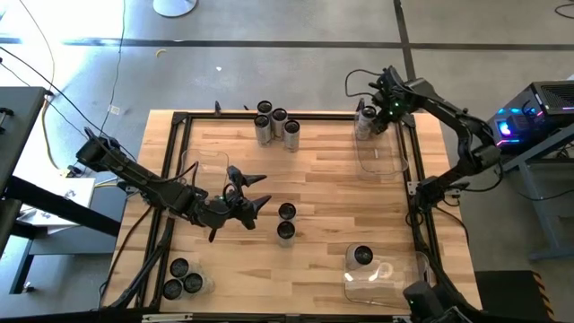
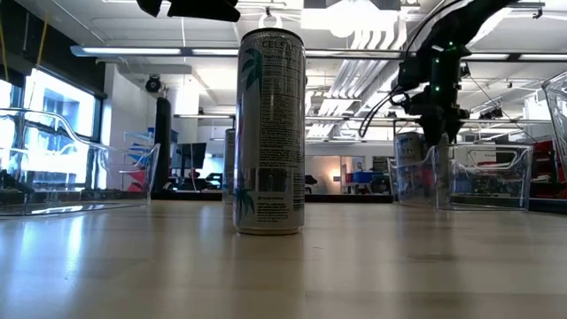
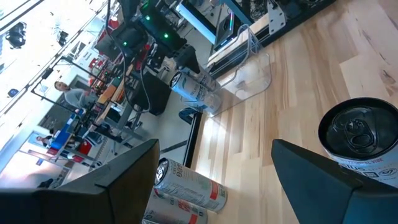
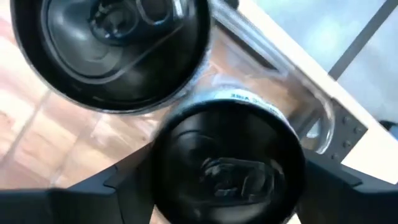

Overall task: Sort soda cans
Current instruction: Put the white-blue soda can into the top transparent bin

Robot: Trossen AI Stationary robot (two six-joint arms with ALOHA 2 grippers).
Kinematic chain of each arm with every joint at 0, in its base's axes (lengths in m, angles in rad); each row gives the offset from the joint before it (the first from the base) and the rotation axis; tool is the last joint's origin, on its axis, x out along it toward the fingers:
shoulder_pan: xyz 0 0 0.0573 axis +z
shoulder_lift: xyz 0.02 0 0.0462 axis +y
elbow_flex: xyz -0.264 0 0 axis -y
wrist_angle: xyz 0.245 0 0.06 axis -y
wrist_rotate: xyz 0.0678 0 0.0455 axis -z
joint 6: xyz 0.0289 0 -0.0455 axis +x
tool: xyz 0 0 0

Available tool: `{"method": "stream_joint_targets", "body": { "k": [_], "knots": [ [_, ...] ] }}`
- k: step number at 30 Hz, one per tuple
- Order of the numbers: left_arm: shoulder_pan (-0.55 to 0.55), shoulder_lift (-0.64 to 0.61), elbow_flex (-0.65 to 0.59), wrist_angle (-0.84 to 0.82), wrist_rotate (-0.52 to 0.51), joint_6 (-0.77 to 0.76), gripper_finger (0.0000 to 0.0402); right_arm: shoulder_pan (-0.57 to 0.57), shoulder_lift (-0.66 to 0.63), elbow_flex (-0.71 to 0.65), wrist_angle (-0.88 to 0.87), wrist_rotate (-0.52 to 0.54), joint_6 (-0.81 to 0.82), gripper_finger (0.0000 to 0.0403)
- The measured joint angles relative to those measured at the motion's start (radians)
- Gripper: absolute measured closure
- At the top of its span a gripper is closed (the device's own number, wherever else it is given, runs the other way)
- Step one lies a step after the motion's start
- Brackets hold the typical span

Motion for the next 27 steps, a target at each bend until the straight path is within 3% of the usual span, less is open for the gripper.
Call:
{"method": "stream_joint_targets", "body": {
  "k": [15, 24, 27],
  "knots": [
    [0.000, 0.000, 0.000, 0.000, 0.002, -0.008, 0.0097, 0.010, -0.017, 0.146, -0.128, 0.057, 0.089, 0.0099],
    [-0.005, 0.000, 0.000, 0.000, 0.000, -0.025, 0.0099, 0.152, -0.029, 0.348, -0.315, 0.320, 0.185, 0.0098],
    [-0.026, -0.001, 0.000, -0.028, -0.024, -0.054, 0.0104, 0.241, -0.088, 0.369, -0.302, 0.332, 0.191, 0.0098]
  ]
}}
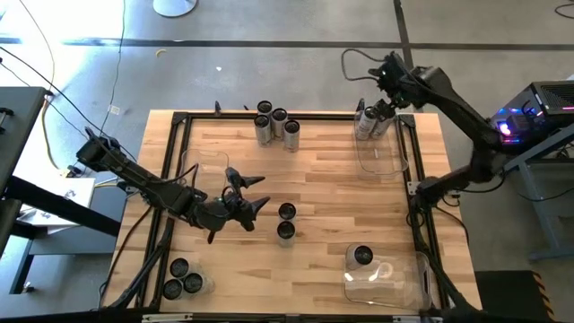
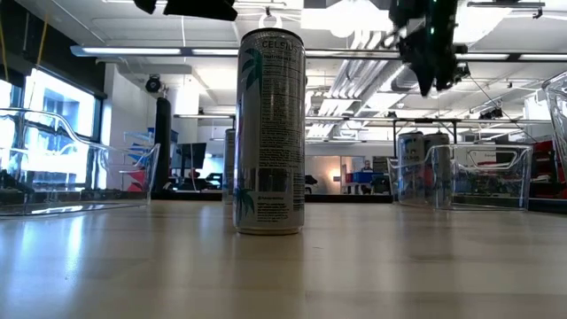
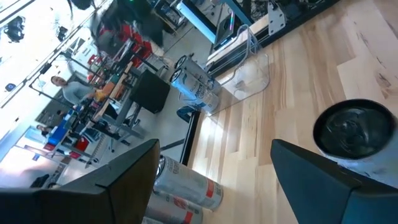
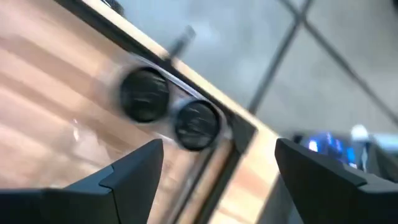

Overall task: Sort soda cans
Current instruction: Put the white-blue soda can into the top transparent bin

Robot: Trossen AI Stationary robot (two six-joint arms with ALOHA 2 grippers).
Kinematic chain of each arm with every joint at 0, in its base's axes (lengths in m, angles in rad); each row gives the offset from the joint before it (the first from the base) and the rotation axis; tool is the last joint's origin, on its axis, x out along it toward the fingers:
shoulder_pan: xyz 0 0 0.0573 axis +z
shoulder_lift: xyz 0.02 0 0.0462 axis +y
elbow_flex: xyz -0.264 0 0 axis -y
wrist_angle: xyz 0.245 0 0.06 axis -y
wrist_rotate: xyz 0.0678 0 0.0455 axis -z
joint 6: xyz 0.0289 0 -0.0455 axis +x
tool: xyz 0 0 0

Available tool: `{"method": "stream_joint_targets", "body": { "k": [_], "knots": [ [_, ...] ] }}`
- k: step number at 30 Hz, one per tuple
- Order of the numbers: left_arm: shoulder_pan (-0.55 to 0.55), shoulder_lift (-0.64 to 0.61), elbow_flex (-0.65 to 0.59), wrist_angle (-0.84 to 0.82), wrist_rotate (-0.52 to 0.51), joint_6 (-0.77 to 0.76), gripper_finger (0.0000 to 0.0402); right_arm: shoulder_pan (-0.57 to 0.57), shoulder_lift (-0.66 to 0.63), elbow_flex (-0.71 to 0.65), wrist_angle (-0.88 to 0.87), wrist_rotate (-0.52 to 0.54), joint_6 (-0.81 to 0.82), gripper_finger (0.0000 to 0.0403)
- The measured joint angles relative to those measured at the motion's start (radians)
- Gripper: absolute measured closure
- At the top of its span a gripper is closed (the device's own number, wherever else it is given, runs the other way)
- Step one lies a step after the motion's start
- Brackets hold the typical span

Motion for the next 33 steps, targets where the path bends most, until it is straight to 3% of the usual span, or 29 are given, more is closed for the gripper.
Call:
{"method": "stream_joint_targets", "body": {
  "k": [5, 8, 11, 14, 17, 19, 23, 29, 33],
  "knots": [
    [-0.063, -0.014, 0.000, -0.093, -0.073, -0.113, 0.0116, 0.227, -0.159, -0.075, 0.114, -0.003, 0.065, 0.0098],
    [-0.109, -0.014, 0.000, -0.153, -0.090, -0.211, 0.0121, 0.423, -0.283, -0.229, 0.331, -0.053, 0.066, 0.0098],
    [-0.148, -0.010, -0.013, -0.171, -0.089, -0.325, 0.0126, 0.634, -0.392, -0.456, 0.725, -0.177, 0.051, 0.0098],
    [-0.186, -0.008, -0.090, -0.069, -0.084, -0.378, 0.0129, 0.818, -0.433, -0.695, 1.224, -0.228, 0.047, 0.0098],
    [-0.209, -0.007, -0.174, 0.076, -0.084, -0.409, 0.0133, 0.944, -0.377, -0.860, 1.650, -0.231, -0.002, 0.0098],
    [-0.212, -0.007, -0.218, 0.175, -0.083, -0.424, 0.0133, 0.992, -0.308, -0.908, 1.793, -0.230, -0.033, 0.0098],
    [-0.201, -0.012, -0.246, 0.301, -0.079, -0.417, 0.0134, 1.027, -0.160, -0.894, 1.873, -0.228, -0.086, 0.0098],
    [-0.184, -0.075, -0.189, 0.302, -0.124, -0.319, 0.0134, 1.029, -0.020, -0.792, 1.798, -0.188, -0.111, 0.0098],
    [-0.121, -0.158, -0.111, 0.126, 0.006, -0.377, 0.0137, 1.057, -0.006, -0.712, 1.653, -0.054, -0.111, 0.0098]
  ]
}}
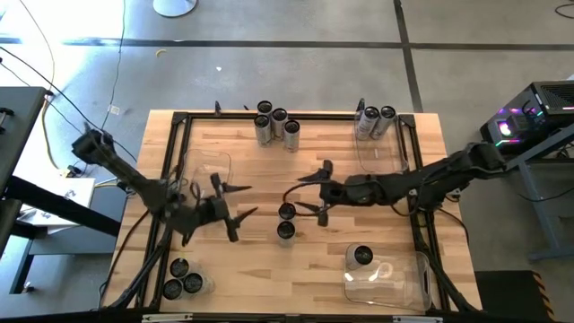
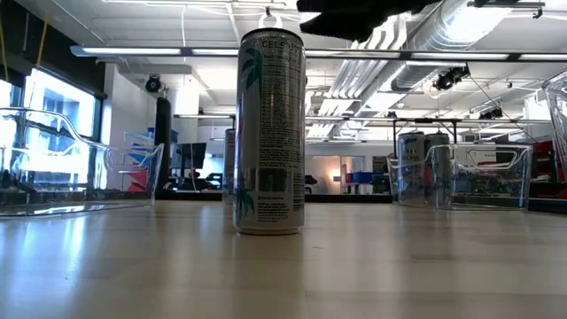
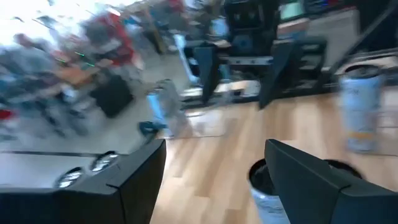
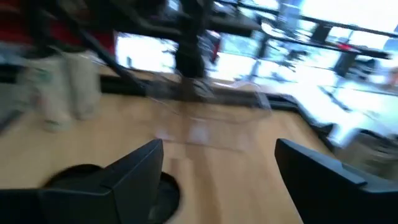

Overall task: Sort soda cans
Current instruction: Put the white-blue soda can into the top transparent bin

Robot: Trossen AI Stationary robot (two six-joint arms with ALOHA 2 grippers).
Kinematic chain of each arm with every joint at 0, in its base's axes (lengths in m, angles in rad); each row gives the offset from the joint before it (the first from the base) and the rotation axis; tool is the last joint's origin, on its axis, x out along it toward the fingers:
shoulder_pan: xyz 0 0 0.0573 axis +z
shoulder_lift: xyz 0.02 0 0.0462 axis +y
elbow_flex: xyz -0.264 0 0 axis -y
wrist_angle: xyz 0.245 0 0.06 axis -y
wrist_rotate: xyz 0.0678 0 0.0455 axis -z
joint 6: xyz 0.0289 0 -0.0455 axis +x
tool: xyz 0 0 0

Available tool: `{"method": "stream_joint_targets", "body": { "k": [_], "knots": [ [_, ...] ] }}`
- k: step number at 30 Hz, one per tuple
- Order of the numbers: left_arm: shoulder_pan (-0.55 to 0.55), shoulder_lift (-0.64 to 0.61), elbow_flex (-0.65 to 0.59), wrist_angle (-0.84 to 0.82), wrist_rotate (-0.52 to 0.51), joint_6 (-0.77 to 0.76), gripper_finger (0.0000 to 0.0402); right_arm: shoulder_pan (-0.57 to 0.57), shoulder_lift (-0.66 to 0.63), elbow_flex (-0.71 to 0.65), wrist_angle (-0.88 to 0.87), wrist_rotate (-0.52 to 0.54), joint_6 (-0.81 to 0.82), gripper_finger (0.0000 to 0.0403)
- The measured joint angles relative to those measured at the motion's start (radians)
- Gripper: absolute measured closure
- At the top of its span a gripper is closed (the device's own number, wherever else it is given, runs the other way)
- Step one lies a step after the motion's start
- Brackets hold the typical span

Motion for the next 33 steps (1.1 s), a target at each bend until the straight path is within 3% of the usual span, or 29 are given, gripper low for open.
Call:
{"method": "stream_joint_targets", "body": {
  "k": [5, 9, 12, 16, 23, 33],
  "knots": [
    [0.180, -0.062, 0.159, -0.500, 0.239, -0.308, 0.0150, 0.060, -0.023, 0.086, -0.154, 0.256, -0.027, 0.0098],
    [0.342, -0.058, 0.198, -0.678, 0.289, -0.376, 0.0155, 0.088, -0.027, 0.094, -0.191, 0.294, -0.016, 0.0098],
    [0.449, -0.045, 0.196, -0.667, 0.299, -0.332, 0.0154, 0.105, -0.027, 0.094, -0.253, 0.294, 0.056, 0.0098],
    [0.569, -0.021, 0.194, -0.588, 0.392, -0.308, 0.0140, 0.127, -0.025, 0.094, -0.301, 0.294, 0.140, 0.0098],
    [0.729, 0.082, 0.194, -0.485, 0.417, -0.282, 0.0107, 0.141, 0.017, 0.094, -0.234, 0.328, 0.104, 0.0098],
    [0.910, 0.283, 0.194, -0.373, 0.514, -0.290, 0.0103, 0.144, 0.061, 0.094, -0.198, 0.328, 0.128, 0.0098]
  ]
}}
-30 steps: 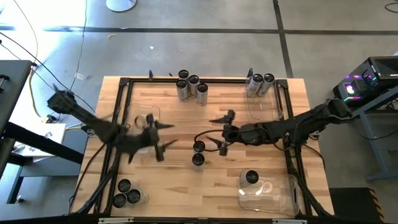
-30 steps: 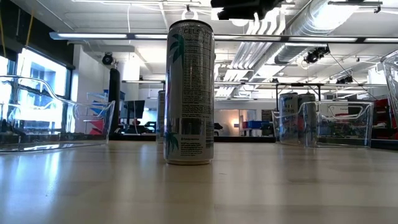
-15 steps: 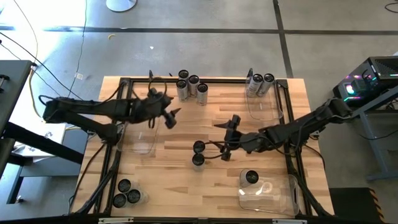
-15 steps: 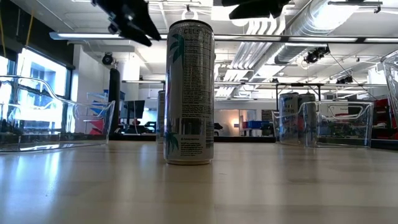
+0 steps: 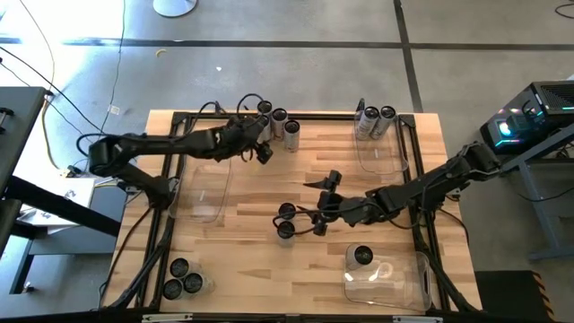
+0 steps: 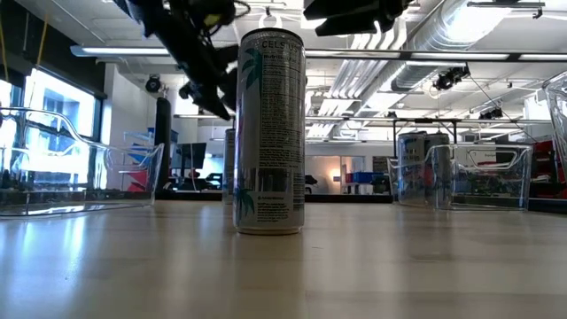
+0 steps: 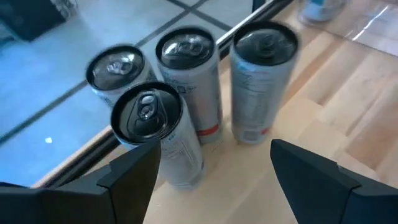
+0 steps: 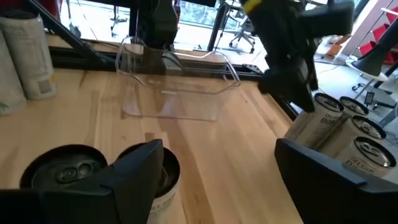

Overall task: Sort soda cans
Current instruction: Put the white-blue soda can into the top transparent bin

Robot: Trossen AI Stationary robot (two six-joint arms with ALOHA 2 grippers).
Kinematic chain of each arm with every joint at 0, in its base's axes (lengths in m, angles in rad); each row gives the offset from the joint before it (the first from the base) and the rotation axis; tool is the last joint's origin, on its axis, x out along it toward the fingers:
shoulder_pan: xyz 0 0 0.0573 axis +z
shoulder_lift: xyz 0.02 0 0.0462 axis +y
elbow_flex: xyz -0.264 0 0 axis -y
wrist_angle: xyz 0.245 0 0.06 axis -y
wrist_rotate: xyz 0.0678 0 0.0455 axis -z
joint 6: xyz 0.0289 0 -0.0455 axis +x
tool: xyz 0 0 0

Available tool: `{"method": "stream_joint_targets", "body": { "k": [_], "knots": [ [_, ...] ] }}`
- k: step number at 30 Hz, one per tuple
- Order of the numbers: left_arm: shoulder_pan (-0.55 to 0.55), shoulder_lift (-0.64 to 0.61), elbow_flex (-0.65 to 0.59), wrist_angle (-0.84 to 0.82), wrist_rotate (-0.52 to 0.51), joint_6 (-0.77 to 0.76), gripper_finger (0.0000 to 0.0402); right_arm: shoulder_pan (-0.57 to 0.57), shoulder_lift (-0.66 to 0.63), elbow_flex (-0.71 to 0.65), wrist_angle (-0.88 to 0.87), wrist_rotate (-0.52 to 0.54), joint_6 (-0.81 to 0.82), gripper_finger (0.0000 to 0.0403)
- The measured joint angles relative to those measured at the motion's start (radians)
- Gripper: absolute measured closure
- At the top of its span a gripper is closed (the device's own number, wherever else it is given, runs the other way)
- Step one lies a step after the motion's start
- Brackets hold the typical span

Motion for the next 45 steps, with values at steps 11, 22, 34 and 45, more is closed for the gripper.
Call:
{"method": "stream_joint_targets", "body": {
  "k": [11, 22, 34, 45],
  "knots": [
    [0.096, 0.099, 0.000, 0.091, 0.044, -0.012, 0.0103, 0.033, 0.000, 0.000, 0.002, 0.000, 0.003, 0.0098],
    [0.037, 0.073, 0.000, -0.031, -0.017, -0.046, 0.0103, 0.033, 0.000, 0.000, 0.019, 0.000, 0.003, 0.0098],
    [0.142, 0.058, -0.088, 0.109, 0.090, 0.018, 0.0103, 0.036, 0.000, 0.000, 0.023, -0.008, 0.021, 0.0098],
    [0.234, 0.060, -0.268, 0.506, 0.238, 0.008, 0.0103, 0.039, 0.000, 0.000, 0.026, -0.008, 0.011, 0.0098]
  ]
}}
